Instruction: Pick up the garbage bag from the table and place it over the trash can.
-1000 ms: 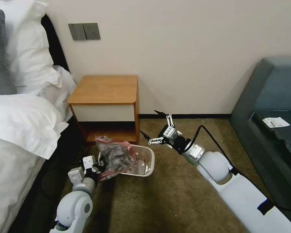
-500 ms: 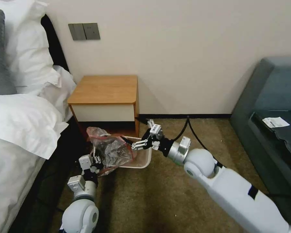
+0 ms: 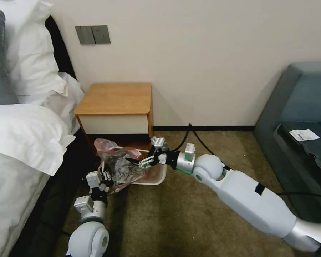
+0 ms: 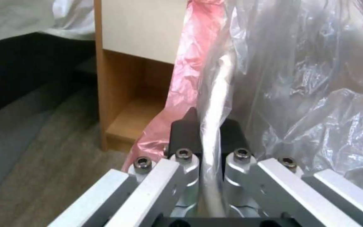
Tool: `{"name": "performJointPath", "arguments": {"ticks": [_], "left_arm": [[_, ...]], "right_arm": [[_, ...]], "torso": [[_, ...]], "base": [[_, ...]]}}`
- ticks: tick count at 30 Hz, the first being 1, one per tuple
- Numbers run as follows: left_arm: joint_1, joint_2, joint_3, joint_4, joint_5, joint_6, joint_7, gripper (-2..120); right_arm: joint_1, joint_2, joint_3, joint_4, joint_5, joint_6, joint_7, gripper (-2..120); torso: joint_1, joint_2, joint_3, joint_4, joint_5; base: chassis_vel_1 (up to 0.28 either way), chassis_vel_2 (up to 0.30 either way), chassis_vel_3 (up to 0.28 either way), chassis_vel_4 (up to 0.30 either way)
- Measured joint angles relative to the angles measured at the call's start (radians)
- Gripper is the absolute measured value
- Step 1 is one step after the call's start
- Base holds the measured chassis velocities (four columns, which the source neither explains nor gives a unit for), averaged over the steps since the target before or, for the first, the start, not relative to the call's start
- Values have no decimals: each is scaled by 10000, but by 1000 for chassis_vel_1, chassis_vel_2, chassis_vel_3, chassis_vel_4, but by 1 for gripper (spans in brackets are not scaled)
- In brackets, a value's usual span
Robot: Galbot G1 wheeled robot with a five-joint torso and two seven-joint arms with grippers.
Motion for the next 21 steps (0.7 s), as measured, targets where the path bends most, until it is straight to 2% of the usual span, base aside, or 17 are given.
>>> {"name": "performJointPath", "arguments": {"ticks": [2,5,6,9,10,13,14,17,20,21], "left_arm": [[35,0,-6,0,24,-23,11,3],[38,3,-71,31,36,-41,13,3],[38,3,-71,31,36,-41,13,3],[-31,12,-102,47,10,-49,13,3],[-31,12,-102,47,10,-49,13,3],[-63,13,-94,54,-7,-65,13,3],[-63,13,-94,54,-7,-65,13,3],[-53,-10,-77,50,-13,-66,13,3],[-52,-21,-65,49,-14,-66,12,3],[-52,-26,-58,49,-14,-66,12,3]], "right_arm": [[37,72,-80,-78,-22,53,-5,83],[144,180,-304,-179,-97,181,-2,68],[144,180,-304,-179,-97,181,-2,68],[149,173,-432,-231,-167,256,15,53],[149,173,-432,-231,-167,256,15,53],[120,104,-513,-300,-250,341,19,37],[120,104,-513,-300,-250,341,19,37],[107,77,-539,-338,-292,400,19,22],[107,94,-538,-369,-301,429,22,16],[107,113,-539,-389,-306,454,30,10]], "torso": [[0,0,0,0,0],[0,0,-1,1,0],[0,0,-1,1,0],[0,0,-1,-1,0],[0,0,-1,-1,0],[0,0,-1,-1,0],[0,0,-1,-1,0],[0,0,-1,-1,0],[0,0,-1,-1,1],[0,0,-1,-1,1]], "base": [[0,0,0,0],[0,0,0,0],[0,0,0,0],[0,0,0,0],[0,0,0,0],[0,0,0,0],[0,0,0,0],[0,0,0,0],[0,0,0,0],[0,0,0,0]]}}
